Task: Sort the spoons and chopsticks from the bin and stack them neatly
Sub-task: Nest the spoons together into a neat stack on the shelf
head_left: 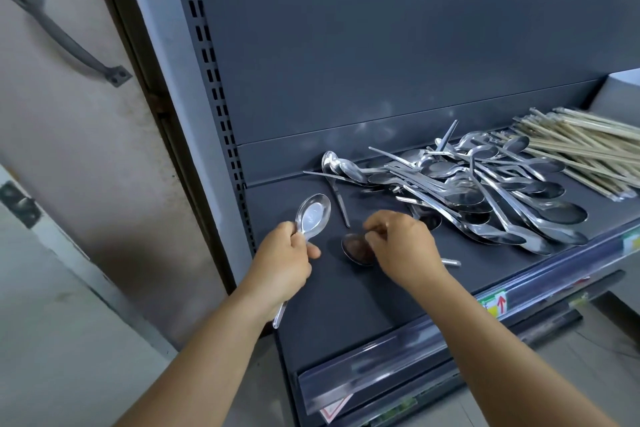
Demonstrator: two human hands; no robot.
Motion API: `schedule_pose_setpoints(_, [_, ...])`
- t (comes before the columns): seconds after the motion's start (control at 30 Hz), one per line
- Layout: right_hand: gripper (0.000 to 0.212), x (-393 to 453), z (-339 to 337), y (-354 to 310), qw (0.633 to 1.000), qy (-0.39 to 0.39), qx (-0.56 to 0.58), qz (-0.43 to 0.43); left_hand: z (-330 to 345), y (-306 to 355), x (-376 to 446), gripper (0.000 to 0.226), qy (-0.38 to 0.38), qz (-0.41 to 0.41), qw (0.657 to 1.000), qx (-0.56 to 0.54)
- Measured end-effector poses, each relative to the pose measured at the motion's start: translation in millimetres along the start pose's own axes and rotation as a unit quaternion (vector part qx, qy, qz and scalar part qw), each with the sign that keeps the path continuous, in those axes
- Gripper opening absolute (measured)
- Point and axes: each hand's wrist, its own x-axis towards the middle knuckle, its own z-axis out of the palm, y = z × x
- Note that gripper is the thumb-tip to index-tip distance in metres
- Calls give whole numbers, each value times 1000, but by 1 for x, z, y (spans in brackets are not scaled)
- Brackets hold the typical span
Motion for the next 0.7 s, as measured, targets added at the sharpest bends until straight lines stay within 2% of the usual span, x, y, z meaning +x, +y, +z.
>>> schedule_pose_setpoints(0.13, [24, -2, 1, -6, 996, -73, -9, -54, -2, -2, 3, 22, 5, 4, 1000, -5])
schedule_pose_setpoints(0.27, [17, -6, 2, -8, 993, -92, -7, -77, -6, -3, 2, 24, -10, 9, 1000, -3])
schedule_pose_setpoints(0.4, [29, -10, -4, -8, 992, -102, 26, -77, -9, -4, 2, 25, -27, 12, 999, -14])
schedule_pose_setpoints(0.53, [38, -22, -10, -5, 976, -180, 50, -112, -10, -6, 0, 25, -45, 21, 998, -33])
schedule_pose_setpoints(0.63, [42, -30, -7, -3, 980, -165, 28, -106, -10, -7, -2, 25, -57, 29, 997, -43])
schedule_pose_setpoints(0.7, [34, -32, -6, -1, 984, -142, 19, -105, -10, -8, -3, 25, -64, 31, 996, -53])
